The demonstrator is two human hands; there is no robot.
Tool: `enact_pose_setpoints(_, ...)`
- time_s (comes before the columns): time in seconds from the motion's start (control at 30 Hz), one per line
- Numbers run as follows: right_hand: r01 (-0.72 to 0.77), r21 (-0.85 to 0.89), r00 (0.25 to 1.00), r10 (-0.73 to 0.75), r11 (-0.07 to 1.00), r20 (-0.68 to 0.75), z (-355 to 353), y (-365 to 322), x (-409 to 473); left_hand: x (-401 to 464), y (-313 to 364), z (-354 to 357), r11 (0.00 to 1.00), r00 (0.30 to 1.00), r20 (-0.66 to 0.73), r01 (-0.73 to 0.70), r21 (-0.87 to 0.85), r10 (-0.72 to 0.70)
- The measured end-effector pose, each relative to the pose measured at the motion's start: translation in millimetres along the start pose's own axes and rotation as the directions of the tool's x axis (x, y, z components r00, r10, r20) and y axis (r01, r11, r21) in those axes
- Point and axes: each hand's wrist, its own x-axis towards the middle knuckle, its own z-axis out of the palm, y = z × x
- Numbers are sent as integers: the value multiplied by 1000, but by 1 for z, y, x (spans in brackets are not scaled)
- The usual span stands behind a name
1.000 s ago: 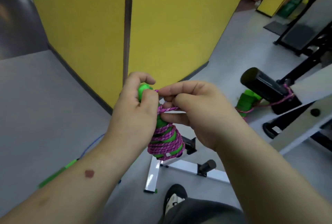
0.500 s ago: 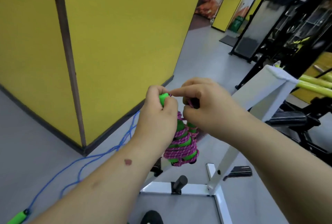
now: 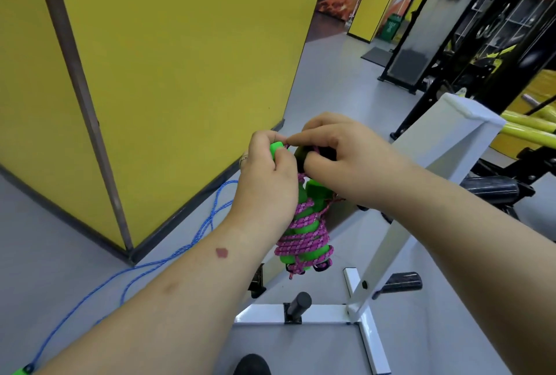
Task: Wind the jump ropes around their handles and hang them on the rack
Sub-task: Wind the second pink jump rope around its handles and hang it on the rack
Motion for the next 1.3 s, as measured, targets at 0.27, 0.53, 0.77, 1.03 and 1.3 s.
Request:
enact_pose_setpoints(0.27,4,32,1000,-4,999,20,0,10,-2,4,-11,1,1000,999,37,-14,7,13)
enact_pose_setpoints(0.53,-58,125,996,50,990,67,-9,22,-13,1,-9,0,996,995,96,-37,85,29)
enact_pose_setpoints(0.77,-80,102,995,75,992,59,-9,25,-16,0,5,-10,991,951,299,39,126,-75)
enact_pose_setpoints(1.03,-159,142,986,150,977,72,-12,22,-19,15,0,-19,978,902,417,23,209,-110)
enact_pose_setpoints(1.3,-147,138,989,144,980,30,-10,26,-24,7,-10,-18,997,920,383,73,31,-79)
